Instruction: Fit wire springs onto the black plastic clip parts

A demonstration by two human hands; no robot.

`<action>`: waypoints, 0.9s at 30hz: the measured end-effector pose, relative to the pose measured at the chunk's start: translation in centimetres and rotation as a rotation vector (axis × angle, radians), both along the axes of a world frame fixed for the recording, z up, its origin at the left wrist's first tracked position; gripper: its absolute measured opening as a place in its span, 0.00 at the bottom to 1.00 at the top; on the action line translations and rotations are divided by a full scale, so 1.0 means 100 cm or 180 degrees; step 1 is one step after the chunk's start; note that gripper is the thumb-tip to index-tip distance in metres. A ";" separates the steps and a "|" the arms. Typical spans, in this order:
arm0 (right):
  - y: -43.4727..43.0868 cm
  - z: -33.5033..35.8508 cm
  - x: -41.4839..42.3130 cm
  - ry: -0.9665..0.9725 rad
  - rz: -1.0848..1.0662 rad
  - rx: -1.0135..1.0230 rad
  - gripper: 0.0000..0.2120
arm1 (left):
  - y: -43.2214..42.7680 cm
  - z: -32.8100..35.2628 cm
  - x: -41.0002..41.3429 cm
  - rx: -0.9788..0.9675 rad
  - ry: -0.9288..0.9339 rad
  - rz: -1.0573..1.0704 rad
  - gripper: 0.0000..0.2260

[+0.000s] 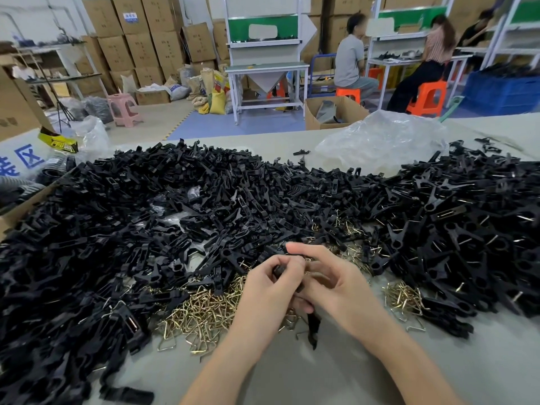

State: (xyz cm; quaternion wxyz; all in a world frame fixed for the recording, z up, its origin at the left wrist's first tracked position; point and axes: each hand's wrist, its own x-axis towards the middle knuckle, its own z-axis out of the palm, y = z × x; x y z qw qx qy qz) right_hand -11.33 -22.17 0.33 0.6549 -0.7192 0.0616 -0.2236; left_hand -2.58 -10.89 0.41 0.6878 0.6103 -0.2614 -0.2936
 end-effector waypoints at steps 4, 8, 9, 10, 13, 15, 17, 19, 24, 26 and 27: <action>-0.003 0.006 -0.004 -0.0061 0.0025 0.0369 0.27 | 0.001 0.006 -0.001 -0.0107 0.0243 -0.0069 0.12; 0.001 0.004 -0.003 0.0077 0.0372 0.0552 0.27 | 0.003 0.005 -0.002 -0.0096 0.0218 -0.0113 0.12; 0.001 0.003 -0.003 0.0153 0.0408 0.0423 0.27 | 0.003 0.005 -0.002 -0.0096 0.0196 -0.0120 0.13; 0.001 0.002 -0.003 0.0220 0.0435 0.0304 0.28 | 0.003 0.005 -0.002 -0.0094 0.0161 -0.0131 0.13; 0.001 0.003 -0.004 0.0266 0.0473 0.0162 0.29 | 0.004 0.006 -0.002 -0.0050 0.0001 -0.0173 0.13; 0.001 0.004 -0.005 0.0213 0.0455 -0.0048 0.26 | 0.004 0.005 -0.003 -0.0019 -0.0112 -0.0213 0.15; 0.002 0.003 -0.005 0.0151 0.0412 -0.0273 0.24 | 0.004 0.004 -0.003 -0.0004 -0.0184 -0.0244 0.17; 0.002 -0.001 -0.003 0.0104 0.0302 -0.0374 0.19 | 0.004 0.004 -0.004 -0.0054 -0.0200 -0.0308 0.19; -0.013 0.002 -0.001 -0.0278 -0.0656 -0.0538 0.10 | 0.005 0.005 -0.005 -0.0233 -0.0007 -0.0655 0.27; -0.033 0.010 -0.007 -0.0838 -0.1220 0.0392 0.16 | 0.006 0.003 -0.005 -0.0203 0.0042 -0.0638 0.28; -0.045 0.011 -0.010 -0.1025 -0.1452 0.0948 0.23 | 0.007 0.004 -0.006 -0.0187 0.0014 -0.0608 0.27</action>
